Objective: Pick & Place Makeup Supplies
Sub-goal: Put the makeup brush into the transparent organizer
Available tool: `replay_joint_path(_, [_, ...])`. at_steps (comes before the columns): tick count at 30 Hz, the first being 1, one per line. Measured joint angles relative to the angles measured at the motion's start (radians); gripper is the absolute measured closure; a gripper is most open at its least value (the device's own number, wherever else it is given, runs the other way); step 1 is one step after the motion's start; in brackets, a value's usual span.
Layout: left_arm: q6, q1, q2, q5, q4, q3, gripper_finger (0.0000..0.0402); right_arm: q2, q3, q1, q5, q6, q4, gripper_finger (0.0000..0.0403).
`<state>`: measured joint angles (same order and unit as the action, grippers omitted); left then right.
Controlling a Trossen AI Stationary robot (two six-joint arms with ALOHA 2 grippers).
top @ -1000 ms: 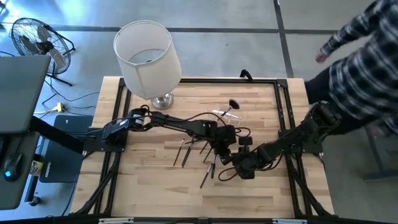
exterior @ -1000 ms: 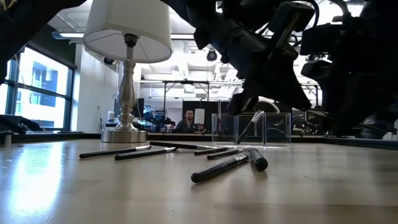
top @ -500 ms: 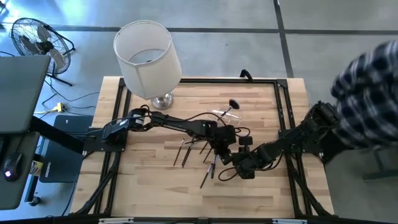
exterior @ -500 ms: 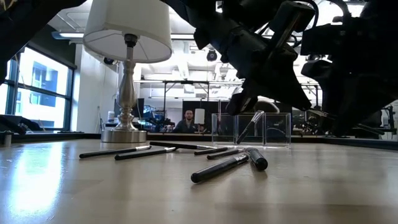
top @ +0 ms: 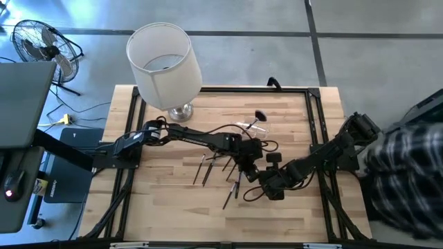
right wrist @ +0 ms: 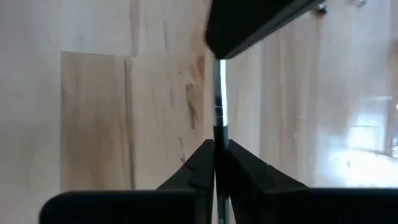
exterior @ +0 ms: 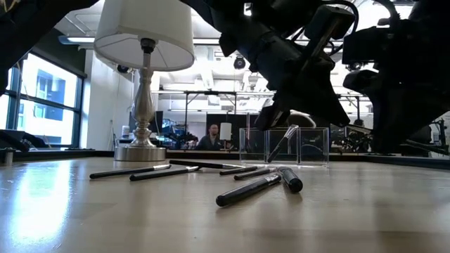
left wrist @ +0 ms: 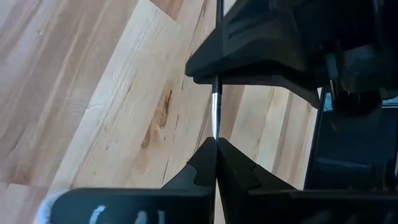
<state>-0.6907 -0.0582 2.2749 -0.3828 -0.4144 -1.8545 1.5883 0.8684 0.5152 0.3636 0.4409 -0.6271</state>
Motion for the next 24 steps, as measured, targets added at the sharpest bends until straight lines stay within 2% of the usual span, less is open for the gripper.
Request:
replay_joint_path(2, [0.000, 0.000, 0.000, -0.001, 0.002, 0.000, 0.0401, 0.000, 0.000, 0.000, 0.005, 0.002, 0.000, 0.0370])
replay_joint_path(7, [0.000, 0.000, 0.000, 0.000, 0.001, 0.000, 0.0401, 0.000, 0.000, 0.000, -0.003, 0.003, 0.000, 0.0393])
replay_joint_path(13, [0.000, -0.001, 0.000, -0.001, 0.003, 0.000, 0.0401, 0.000, 0.000, 0.000, 0.003, 0.007, 0.001, 0.0372])
replay_joint_path(19, [0.002, 0.000, 0.000, 0.006, 0.003, 0.000, 0.0401, 0.000, 0.000, 0.000, -0.003, 0.007, 0.001, 0.0393])
replay_joint_path(24, [0.012, 0.000, 0.000, 0.002, 0.004, 0.000, 0.0390, 0.000, 0.000, 0.000, 0.003, 0.045, 0.003, 0.0377])
